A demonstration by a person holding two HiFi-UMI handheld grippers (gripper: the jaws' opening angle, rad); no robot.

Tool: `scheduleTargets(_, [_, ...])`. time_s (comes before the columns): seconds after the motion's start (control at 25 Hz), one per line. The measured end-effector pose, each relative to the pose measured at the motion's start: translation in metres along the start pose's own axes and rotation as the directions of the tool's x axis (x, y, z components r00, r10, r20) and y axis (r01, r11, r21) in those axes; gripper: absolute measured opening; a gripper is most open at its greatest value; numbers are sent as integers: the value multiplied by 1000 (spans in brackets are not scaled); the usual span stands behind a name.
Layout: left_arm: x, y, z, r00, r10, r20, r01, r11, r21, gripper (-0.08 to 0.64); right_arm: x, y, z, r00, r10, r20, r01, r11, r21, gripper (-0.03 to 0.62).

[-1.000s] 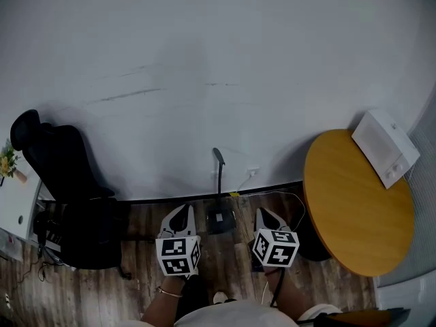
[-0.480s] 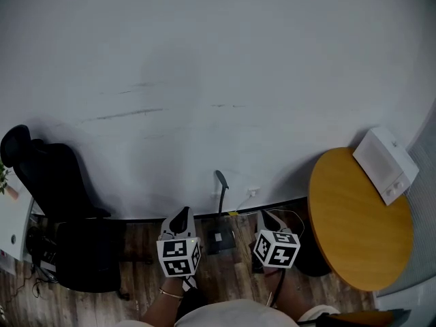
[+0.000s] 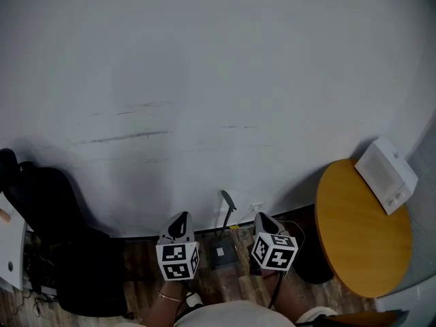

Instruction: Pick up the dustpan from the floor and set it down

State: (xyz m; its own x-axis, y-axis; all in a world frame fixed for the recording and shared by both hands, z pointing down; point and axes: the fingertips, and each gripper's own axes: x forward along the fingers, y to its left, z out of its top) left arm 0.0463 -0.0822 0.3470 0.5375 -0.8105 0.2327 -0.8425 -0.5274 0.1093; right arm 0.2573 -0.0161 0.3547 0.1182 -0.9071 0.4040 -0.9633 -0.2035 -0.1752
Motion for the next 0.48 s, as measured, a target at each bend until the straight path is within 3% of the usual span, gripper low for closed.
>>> scheduleTargets(0.48, [41, 26, -11, 999, -8, -45, 8, 1000, 1, 18, 49, 11, 3, 999, -7, -32, 7, 1000, -5, 32])
